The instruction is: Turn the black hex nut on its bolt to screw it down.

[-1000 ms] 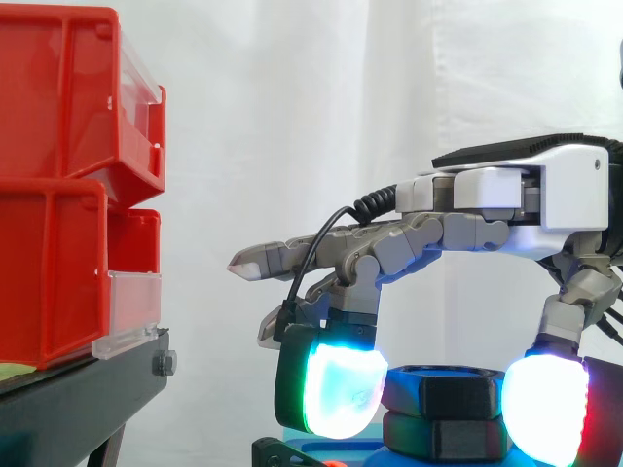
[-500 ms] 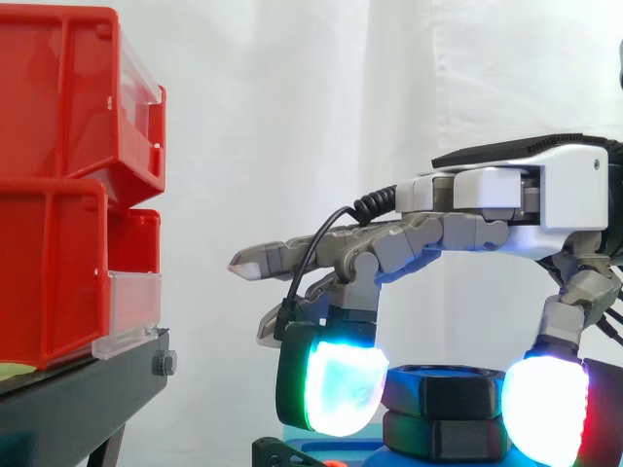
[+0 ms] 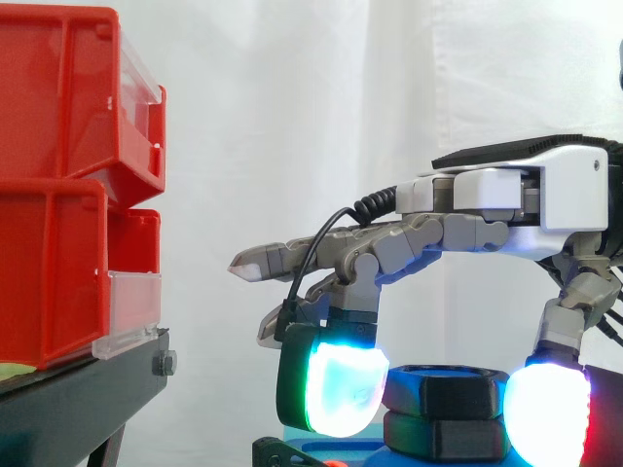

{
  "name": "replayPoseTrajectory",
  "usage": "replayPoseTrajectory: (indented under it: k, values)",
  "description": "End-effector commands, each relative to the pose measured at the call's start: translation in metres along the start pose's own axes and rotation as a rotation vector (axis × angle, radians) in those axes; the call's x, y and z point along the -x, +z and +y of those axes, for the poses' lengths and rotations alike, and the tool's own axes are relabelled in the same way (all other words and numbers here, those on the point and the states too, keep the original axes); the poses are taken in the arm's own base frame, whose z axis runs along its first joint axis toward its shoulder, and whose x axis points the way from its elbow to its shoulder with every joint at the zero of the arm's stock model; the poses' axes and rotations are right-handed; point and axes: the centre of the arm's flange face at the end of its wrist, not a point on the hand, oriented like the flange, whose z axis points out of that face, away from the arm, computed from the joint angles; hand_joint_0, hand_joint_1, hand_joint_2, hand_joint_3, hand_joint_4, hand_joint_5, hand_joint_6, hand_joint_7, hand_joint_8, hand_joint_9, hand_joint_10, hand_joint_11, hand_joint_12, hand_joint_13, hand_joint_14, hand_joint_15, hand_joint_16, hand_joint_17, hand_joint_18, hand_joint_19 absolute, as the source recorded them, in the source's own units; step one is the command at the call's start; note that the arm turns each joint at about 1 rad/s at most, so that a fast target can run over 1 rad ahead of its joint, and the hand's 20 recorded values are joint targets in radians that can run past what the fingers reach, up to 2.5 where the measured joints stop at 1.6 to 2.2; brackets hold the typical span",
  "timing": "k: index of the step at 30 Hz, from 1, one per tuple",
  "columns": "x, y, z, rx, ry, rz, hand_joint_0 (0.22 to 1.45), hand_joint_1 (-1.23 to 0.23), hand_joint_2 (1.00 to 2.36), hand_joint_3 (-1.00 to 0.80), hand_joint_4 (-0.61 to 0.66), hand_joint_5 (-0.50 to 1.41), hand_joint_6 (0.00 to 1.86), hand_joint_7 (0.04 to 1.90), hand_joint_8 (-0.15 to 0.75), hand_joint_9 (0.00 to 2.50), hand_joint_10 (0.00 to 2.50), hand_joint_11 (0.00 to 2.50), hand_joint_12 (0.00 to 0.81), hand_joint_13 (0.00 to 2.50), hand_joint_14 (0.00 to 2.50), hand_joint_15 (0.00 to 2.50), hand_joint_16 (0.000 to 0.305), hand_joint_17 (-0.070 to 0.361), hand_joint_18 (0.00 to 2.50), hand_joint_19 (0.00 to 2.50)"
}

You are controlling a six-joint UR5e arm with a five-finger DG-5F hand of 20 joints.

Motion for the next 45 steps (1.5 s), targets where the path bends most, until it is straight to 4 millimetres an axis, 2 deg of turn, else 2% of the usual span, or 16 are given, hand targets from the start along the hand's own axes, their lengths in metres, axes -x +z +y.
replayPoseTrajectory:
  k: [1, 5, 12, 15, 16, 17, 18, 20, 25, 28, 33, 36, 39, 45]
  values:
    - [0.0, 0.0, 0.0, 0.0, -0.002, 0.0, 0.56, -0.67, 1.0, -0.5, 0.32, -0.1, 0.5, 1.09, 0.332, 0.42, 0.0, 0.11, 0.235, 0.12, 0.0, 0.0, 0.034, 0.076, 0.02, 0.27]
    - [0.0, 0.0, 0.0, 0.0, -0.001, -0.002, 0.45, -0.59, 1.0, -0.5, 0.37, -0.11, 0.5, 1.03, 0.372, 0.43, 0.0, 0.12, 0.274, 0.13, 0.0, 0.0, 0.041, 0.093, 0.05, 0.27]
    - [0.004, 0.001, 0.0, 0.001, -0.003, -0.005, 0.4, -0.53, 1.0, -0.5, 0.38, -0.12, 0.5, 0.98, 0.396, 0.44, 0.0, 0.12, 0.315, 0.18, 0.0, 0.0, 0.049, 0.111, 0.13, 0.28]
    - [0.026, 0.001, -0.003, -0.003, -0.024, -0.031, 0.39, -0.5, 1.0, -0.5, 0.37, -0.11, 0.5, 0.97, 0.403, 0.53, 0.0, 0.15, 0.342, 0.29, 0.0, 0.01, 0.054, 0.122, 0.27, 0.34]
    - [0.039, 0.0, -0.002, -0.002, -0.028, -0.038, 0.4, -0.49, 1.0, -0.5, 0.37, -0.11, 0.5, 0.98, 0.404, 0.55, 0.0, 0.16, 0.35, 0.32, 0.0, 0.02, 0.056, 0.126, 0.34, 0.38]
    - [0.043, 0.0, -0.001, -0.001, -0.03, -0.038, 0.4, -0.48, 1.0, -0.5, 0.37, -0.11, 0.5, 0.97, 0.401, 0.56, 0.0, 0.17, 0.352, 0.34, 0.0, 0.03, 0.057, 0.128, 0.37, 0.39]
    - [0.058, -0.003, 0.003, 0.0, -0.035, -0.041, 0.4, -0.47, 1.0, -0.5, 0.37, -0.11, 0.5, 0.97, 0.402, 0.57, 0.0, 0.18, 0.355, 0.35, 0.0, 0.04, 0.058, 0.13, 0.4, 0.39]
    - [0.073, -0.005, 0.008, 0.001, -0.039, -0.045, 0.39, -0.46, 1.0, -0.5, 0.36, -0.11, 0.5, 0.97, 0.402, 0.58, 0.0, 0.18, 0.359, 0.36, 0.0, 0.05, 0.059, 0.132, 0.42, 0.4]
    - [0.106, -0.012, 0.016, -0.03, -0.042, -0.046, 0.38, -0.43, 1.0, -0.5, 0.36, -0.12, 0.5, 0.96, 0.404, 0.57, 0.01, 0.2, 0.367, 0.37, 0.0, 0.05, 0.06, 0.134, 0.43, 0.41]
    - [0.112, -0.018, 0.018, -0.037, -0.03, -0.029, 0.38, -0.44, 1.0, -0.5, 0.36, -0.12, 0.5, 0.93, 0.398, 0.56, 0.0, 0.19, 0.374, 0.36, 0.0, 0.04, 0.061, 0.137, 0.43, 0.4]
    - [0.126, -0.033, 0.014, -0.057, -0.018, -0.017, 0.39, -0.44, 1.0, -0.5, 0.35, -0.12, 0.5, 0.93, 0.397, 0.55, 0.0, 0.18, 0.378, 0.35, 0.0, 0.05, 0.062, 0.14, 0.45, 0.41]
    - [0.125, -0.038, 0.015, -0.061, -0.004, -0.004, 0.39, -0.44, 1.0, -0.5, 0.35, -0.12, 0.5, 0.92, 0.396, 0.55, 0.0, 0.19, 0.375, 0.36, 0.0, 0.05, 0.062, 0.14, 0.48, 0.44]
    - [0.117, -0.067, 0.034, -0.119, 0.032, 0.027, 0.4, -0.44, 1.0, -0.5, 0.34, -0.12, 0.5, 0.93, 0.39, 0.55, 0.0, 0.18, 0.37, 0.36, 0.0, 0.05, 0.061, 0.137, 0.48, 0.45]
    - [0.117, -0.105, 0.062, -0.161, 0.061, -0.081, 0.42, -0.44, 1.0, -0.5, 0.34, -0.12, 0.5, 0.93, 0.383, 0.55, 0.0, 0.19, 0.362, 0.37, 0.0, 0.06, 0.059, 0.134, 0.48, 0.45]
